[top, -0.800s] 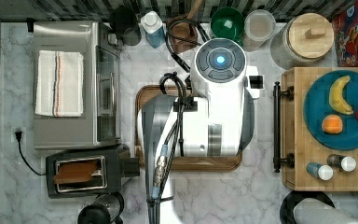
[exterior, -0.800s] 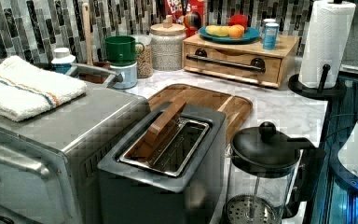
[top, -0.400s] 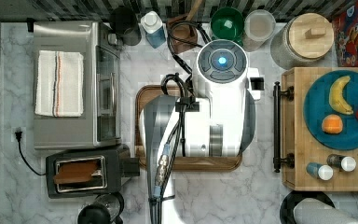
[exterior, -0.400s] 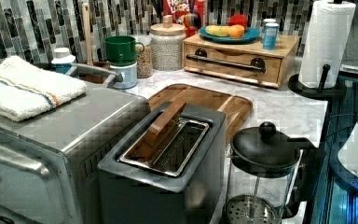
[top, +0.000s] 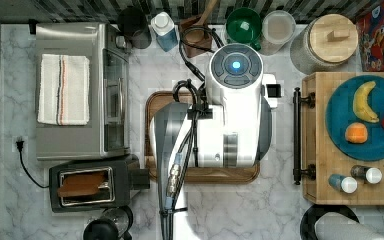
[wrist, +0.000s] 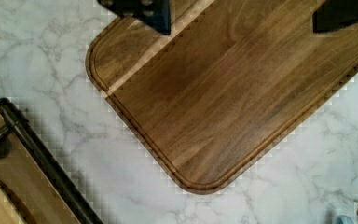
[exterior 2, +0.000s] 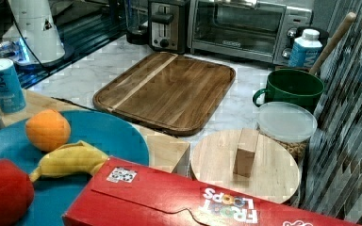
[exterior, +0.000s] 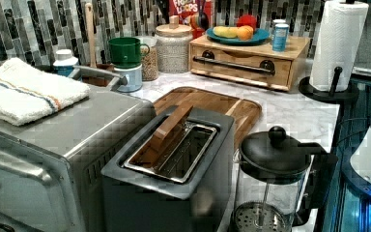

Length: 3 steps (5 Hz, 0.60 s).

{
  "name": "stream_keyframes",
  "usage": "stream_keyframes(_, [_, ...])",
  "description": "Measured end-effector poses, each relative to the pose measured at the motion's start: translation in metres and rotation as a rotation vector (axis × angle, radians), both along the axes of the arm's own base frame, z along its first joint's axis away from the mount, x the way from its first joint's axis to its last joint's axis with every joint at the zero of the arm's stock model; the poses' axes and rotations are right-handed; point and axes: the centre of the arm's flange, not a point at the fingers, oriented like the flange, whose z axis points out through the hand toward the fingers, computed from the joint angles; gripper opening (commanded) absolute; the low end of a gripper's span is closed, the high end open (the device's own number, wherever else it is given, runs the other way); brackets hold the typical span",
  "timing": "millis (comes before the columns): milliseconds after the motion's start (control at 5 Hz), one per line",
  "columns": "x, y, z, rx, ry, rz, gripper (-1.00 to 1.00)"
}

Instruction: Open the drawer.

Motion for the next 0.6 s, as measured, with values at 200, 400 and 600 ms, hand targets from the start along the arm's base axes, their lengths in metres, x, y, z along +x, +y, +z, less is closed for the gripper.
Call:
stream_keyframes(200, [-0.005,0.000,-0.008,0.012,0.027,0.085,1.00])
stream_keyframes(400, [-0.005,-0.004,-0.015,0.002,0.037,0.326,1.00])
stream_keyframes(600, [-0.006,-0.013,-0.024,-0.054,0.065,0.534,1.00])
